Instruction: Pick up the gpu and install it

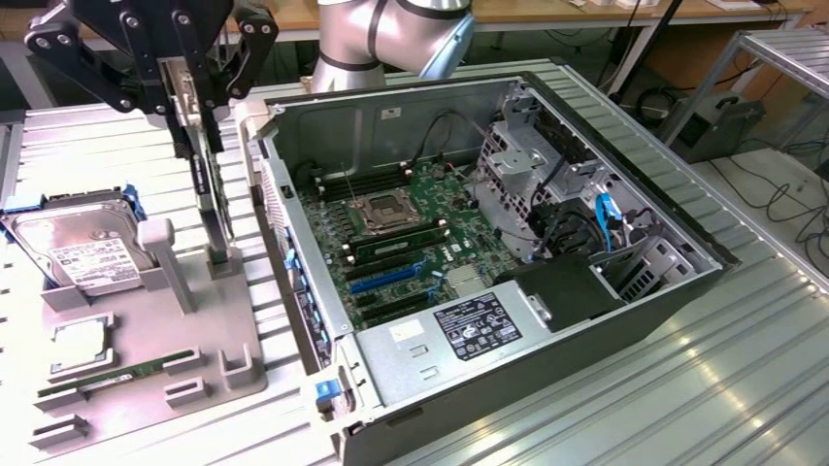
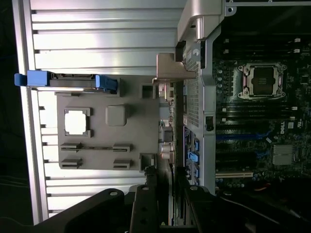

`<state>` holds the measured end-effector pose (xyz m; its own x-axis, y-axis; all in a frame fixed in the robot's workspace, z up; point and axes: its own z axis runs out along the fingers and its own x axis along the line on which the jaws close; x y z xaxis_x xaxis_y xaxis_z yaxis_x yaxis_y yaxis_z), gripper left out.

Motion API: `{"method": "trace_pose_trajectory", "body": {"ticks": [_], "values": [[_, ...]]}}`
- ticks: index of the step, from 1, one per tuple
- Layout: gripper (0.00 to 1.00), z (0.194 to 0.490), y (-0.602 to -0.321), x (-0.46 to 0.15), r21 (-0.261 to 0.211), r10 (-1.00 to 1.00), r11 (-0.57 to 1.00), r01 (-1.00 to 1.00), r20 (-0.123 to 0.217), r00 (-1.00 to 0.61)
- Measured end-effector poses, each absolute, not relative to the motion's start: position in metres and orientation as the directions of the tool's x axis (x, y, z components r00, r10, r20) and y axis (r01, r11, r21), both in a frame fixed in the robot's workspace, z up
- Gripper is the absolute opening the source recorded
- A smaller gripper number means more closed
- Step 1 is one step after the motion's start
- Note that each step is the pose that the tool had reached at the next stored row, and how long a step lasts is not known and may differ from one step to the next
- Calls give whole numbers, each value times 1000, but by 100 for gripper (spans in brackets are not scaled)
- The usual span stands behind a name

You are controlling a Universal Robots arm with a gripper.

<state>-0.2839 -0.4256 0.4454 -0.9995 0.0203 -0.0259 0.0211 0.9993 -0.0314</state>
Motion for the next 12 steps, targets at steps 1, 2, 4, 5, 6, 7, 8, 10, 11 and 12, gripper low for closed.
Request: {"method": "trace_pose_trajectory", "body": {"ticks": [1,2,4,5,6,7,8,10,11,12], "values": [[27,445,-426,-283,-31,20,999,21,-26,-999],[27,444,-426,-283,-31,20,999,21,-26,-999],[27,442,-426,-281,-32,20,999,21,-26,-999],[27,441,-426,-279,-32,20,999,21,-26,-999],[27,440,-426,-278,-32,20,999,21,-26,-999],[27,440,-426,-277,-32,20,999,21,-26,-999],[27,439,-426,-277,-32,20,999,21,-26,-999],[27,437,-426,-275,-32,20,999,21,-26,-999],[27,436,-426,-274,-32,20,999,21,-26,-999],[27,435,-426,-272,-32,20,999,21,-26,-999]]}}
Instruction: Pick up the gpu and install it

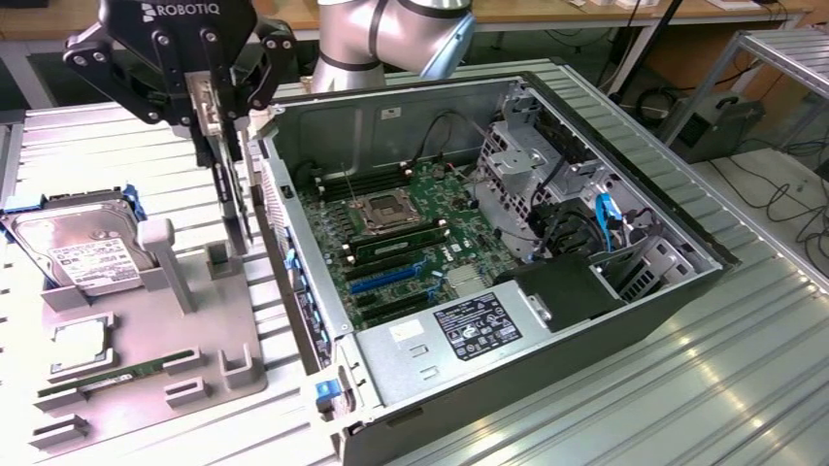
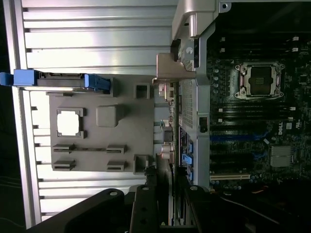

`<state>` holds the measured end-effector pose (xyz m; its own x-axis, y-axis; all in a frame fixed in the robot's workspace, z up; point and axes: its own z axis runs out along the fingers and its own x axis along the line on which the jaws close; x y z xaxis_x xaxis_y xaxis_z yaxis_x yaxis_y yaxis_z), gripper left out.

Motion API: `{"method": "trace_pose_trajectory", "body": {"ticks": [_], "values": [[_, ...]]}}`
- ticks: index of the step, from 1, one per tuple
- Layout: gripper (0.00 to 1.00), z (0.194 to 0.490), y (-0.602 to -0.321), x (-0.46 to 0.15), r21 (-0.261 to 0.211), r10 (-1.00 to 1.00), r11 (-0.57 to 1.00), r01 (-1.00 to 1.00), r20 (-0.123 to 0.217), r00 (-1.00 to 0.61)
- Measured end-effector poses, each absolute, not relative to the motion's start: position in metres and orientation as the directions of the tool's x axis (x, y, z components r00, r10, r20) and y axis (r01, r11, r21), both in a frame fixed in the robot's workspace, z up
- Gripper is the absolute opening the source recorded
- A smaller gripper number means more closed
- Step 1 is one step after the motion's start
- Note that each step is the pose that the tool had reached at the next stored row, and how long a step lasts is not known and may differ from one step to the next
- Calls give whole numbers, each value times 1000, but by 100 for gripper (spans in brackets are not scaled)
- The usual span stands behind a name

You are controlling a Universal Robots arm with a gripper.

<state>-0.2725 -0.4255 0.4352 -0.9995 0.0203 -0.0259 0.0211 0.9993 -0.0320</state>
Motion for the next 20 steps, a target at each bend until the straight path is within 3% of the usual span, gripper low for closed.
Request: {"method": "trace_pose_trajectory", "body": {"ticks": [20], "values": [[27,424,-426,-258,-33,20,999,21,-26,-999]]}}
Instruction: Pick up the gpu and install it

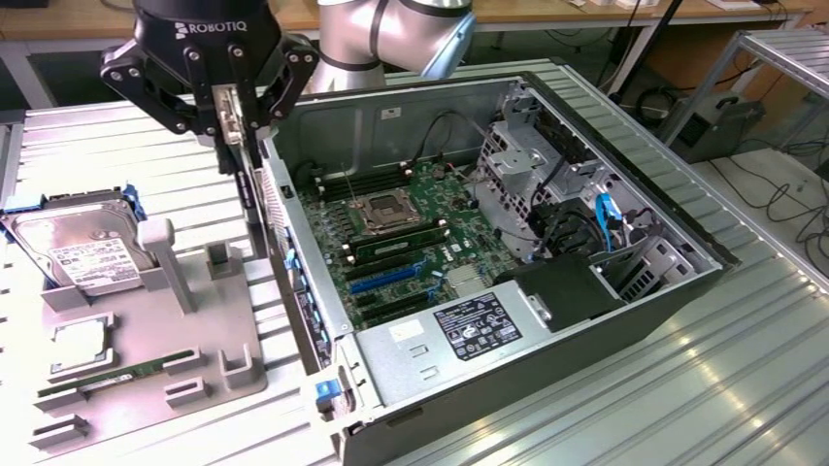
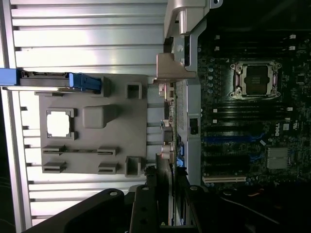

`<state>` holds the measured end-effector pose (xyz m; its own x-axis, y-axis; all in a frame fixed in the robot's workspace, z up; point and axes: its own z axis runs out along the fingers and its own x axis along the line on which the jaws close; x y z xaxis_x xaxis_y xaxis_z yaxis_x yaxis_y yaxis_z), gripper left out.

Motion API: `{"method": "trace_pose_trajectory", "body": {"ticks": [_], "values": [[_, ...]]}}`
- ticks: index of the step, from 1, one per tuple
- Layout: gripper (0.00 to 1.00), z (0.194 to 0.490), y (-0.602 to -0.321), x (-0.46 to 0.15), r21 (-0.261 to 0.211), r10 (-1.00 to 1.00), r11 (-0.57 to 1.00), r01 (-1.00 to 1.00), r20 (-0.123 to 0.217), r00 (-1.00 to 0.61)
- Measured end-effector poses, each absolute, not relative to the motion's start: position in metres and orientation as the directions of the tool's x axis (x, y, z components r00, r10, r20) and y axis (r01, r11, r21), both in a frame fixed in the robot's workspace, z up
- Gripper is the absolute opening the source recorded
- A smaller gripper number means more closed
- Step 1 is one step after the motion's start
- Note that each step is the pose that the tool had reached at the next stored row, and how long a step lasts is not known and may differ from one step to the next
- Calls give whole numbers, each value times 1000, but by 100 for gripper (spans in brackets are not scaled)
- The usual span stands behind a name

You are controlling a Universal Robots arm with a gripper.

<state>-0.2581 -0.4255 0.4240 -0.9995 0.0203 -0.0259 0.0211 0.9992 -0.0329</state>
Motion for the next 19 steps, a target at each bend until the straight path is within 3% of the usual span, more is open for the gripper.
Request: {"method": "trace_pose_trajectory", "body": {"ticks": [19], "values": [[27,414,-426,-246,-34,20,999,21,-26,-999]]}}
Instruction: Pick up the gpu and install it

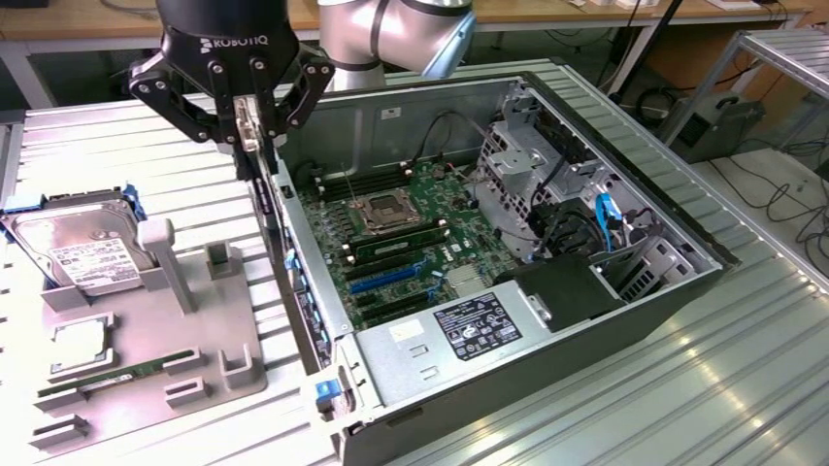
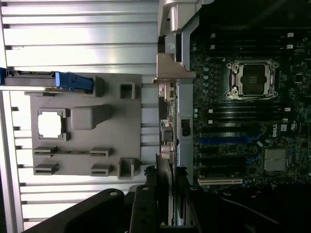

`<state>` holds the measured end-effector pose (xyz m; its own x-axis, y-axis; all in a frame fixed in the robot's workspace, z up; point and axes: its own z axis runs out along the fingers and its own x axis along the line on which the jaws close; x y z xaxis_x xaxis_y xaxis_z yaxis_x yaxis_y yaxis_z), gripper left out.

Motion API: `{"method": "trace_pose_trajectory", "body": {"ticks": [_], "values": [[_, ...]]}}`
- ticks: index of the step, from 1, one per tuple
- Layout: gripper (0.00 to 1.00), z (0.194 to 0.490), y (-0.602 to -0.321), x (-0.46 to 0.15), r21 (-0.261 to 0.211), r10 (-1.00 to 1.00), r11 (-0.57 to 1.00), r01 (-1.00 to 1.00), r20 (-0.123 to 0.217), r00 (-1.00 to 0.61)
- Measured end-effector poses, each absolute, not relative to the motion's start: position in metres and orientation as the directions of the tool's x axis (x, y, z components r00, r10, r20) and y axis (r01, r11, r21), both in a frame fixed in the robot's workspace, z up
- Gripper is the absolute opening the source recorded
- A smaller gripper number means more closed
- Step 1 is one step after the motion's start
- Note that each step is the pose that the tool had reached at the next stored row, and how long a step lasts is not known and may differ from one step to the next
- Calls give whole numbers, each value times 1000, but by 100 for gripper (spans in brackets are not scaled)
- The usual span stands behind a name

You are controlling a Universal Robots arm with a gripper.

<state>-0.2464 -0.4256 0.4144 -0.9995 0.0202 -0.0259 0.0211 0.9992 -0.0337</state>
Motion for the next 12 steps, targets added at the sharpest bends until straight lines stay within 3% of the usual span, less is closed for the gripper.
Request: {"method": "trace_pose_trajectory", "body": {"ticks": [12], "values": [[27,409,-426,-239,-34,20,999,21,-26,-999]]}}
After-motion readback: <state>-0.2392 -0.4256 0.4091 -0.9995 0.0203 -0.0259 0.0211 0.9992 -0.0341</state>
